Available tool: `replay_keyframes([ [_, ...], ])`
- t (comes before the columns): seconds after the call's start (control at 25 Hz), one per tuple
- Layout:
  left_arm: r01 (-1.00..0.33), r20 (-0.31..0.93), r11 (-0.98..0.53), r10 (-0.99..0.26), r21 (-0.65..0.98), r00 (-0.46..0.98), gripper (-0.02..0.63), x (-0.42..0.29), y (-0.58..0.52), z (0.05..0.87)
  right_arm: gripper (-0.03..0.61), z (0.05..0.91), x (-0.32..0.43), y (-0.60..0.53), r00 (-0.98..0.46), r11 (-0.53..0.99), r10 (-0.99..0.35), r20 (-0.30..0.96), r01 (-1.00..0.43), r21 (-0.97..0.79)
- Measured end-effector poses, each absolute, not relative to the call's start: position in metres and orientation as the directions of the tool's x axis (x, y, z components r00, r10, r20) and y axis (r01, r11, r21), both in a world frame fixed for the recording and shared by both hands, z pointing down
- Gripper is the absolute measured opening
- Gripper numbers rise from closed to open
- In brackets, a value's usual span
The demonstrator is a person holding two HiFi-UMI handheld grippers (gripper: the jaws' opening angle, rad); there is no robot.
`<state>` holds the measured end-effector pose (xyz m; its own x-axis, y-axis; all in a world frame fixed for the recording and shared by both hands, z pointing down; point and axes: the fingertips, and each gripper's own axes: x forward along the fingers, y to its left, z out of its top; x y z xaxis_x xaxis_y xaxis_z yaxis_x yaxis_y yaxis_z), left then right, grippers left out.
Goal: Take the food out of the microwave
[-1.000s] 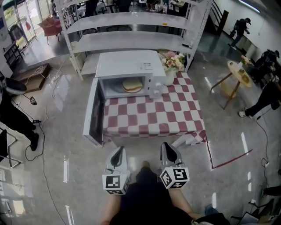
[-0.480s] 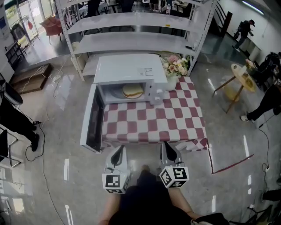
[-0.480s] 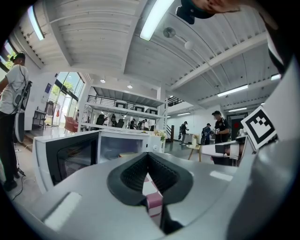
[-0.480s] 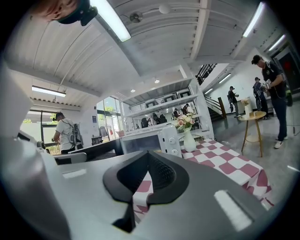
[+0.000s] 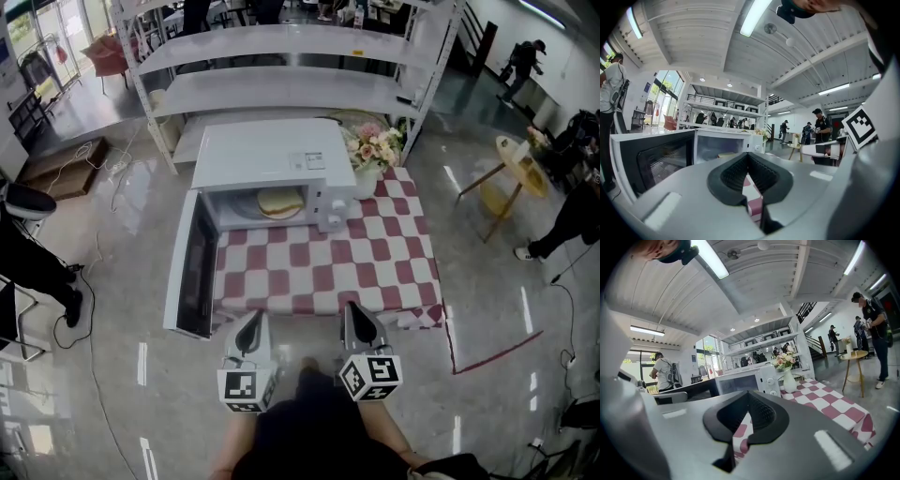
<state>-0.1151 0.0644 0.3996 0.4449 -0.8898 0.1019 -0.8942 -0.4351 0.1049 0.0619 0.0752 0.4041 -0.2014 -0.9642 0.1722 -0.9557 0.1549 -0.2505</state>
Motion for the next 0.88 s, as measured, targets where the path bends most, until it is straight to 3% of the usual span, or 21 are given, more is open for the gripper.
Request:
replay_keyframes([
  [0.88,-0.907,0.117,-0.412,-0.9,0.092,0.421,0.011,-0.075,-0.013,0.407,0.0,0.417,0.097,-0.013,-0.254,0.202,-0.949,0.185,-0.944,-0.262],
])
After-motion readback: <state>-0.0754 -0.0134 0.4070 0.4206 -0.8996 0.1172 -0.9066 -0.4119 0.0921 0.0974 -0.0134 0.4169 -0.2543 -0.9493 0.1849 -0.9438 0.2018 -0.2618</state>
